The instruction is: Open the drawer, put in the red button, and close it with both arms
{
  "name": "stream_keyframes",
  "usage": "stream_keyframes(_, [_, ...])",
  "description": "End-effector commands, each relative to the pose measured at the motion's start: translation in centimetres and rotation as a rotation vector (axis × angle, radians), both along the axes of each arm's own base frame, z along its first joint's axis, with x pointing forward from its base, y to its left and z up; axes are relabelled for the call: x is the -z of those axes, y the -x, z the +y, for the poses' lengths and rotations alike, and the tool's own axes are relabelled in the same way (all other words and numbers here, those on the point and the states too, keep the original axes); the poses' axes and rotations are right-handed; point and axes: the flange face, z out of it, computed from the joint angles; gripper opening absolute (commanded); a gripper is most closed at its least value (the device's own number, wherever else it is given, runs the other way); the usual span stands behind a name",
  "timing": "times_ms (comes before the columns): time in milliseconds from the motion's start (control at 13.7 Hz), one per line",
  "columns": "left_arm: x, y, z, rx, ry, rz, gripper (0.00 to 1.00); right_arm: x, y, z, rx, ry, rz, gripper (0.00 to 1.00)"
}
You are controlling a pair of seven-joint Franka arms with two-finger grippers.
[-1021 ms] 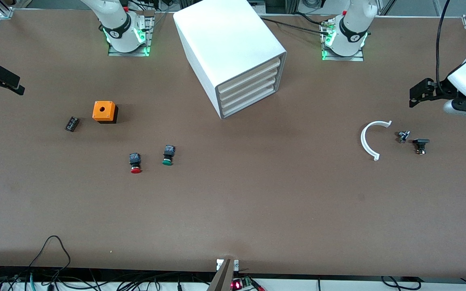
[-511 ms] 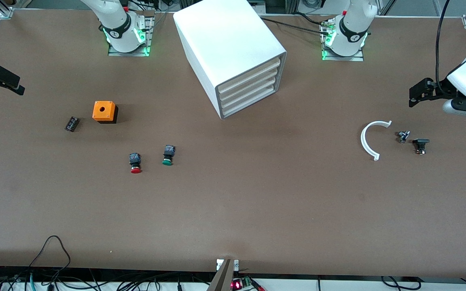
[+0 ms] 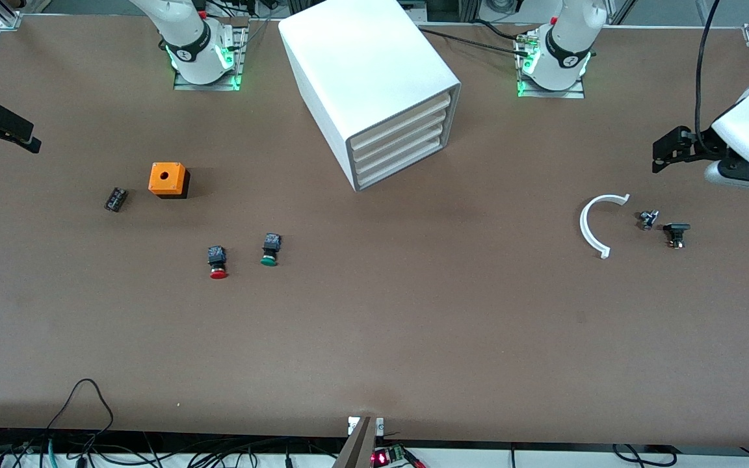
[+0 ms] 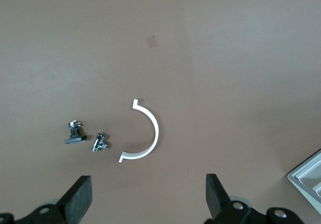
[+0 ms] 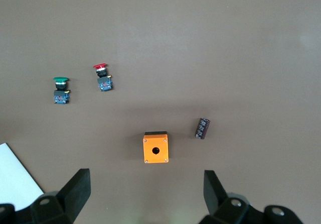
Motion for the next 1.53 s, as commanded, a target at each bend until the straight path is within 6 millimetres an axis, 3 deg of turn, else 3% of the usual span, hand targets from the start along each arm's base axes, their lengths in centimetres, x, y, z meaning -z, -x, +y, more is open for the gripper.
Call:
stream_keyframes(0, [1.6, -2.7, -2.0, 0.040, 0.029, 0.027, 1.00, 0.5, -0.2, 0.2, -0.001, -0.006, -0.001, 1.00])
stream_keyframes(73, [1.7, -3.2, -2.5, 0.038, 0.029, 0.027, 1.00, 1.2, -0.6, 0.2, -0.001, -0.006, 0.010, 1.00])
stream_keyframes(219, [4.5, -3.8, -3.1, 0.055, 0.040, 0.079, 1.00, 2.7, -1.5, 0.4, -0.004, -0.006, 0.028, 1.00])
stream_keyframes(365, [5.0, -3.7, -4.8, 0.083, 0.048, 0.093, 1.00, 3.9, -2.1, 0.5, -0.005, -0.004, 0.049, 1.00])
stream_keyframes(438, [6.2, -3.8, -5.5, 0.093, 0.056, 0.117, 1.00, 4.8, -2.5, 0.8, -0.011, -0.004, 0.066, 1.00])
stream_keyframes(584, [13.4, -4.4, -7.6, 0.117, 0.084, 0.250, 1.00, 7.4, -3.6, 1.1, -0.030, -0.003, 0.111, 1.00])
stream_keyframes(730, [15.4, -4.5, -8.1, 0.080, 0.218, 0.312, 1.00, 8.3, -3.9, 1.2, -0.029, -0.008, 0.128, 1.00])
stream_keyframes(876, [18.9, -4.6, -8.7, 0.043, 0.315, 0.377, 1.00, 9.3, -4.4, 1.4, -0.028, -0.026, 0.136, 1.00])
stream_keyframes(948, [20.4, -4.2, -9.5, 0.021, 0.377, 0.414, 1.00, 10.0, -4.9, 1.8, -0.032, -0.041, 0.137, 1.00])
stream_keyframes(1021, [21.9, -3.7, -10.4, -0.013, 0.465, 0.452, 1.00, 12.0, -5.6, 3.1, -0.046, -0.018, 0.167, 1.00])
stream_keyframes(1167, [24.9, -2.3, -11.8, -0.091, 0.615, 0.511, 1.00, 13.9, -6.6, 5.6, -0.059, 0.007, 0.161, 1.00])
stream_keyframes(1313, [28.6, 0.1, -14.3, -0.107, 0.784, 0.584, 1.00, 15.8, -7.6, 8.6, -0.100, 0.013, 0.148, 1.00])
stream_keyframes(1459, [31.5, 2.9, -16.5, -0.098, 0.899, 0.628, 1.00, 18.5, -8.7, 9.5, -0.101, 0.014, 0.149, 1.00])
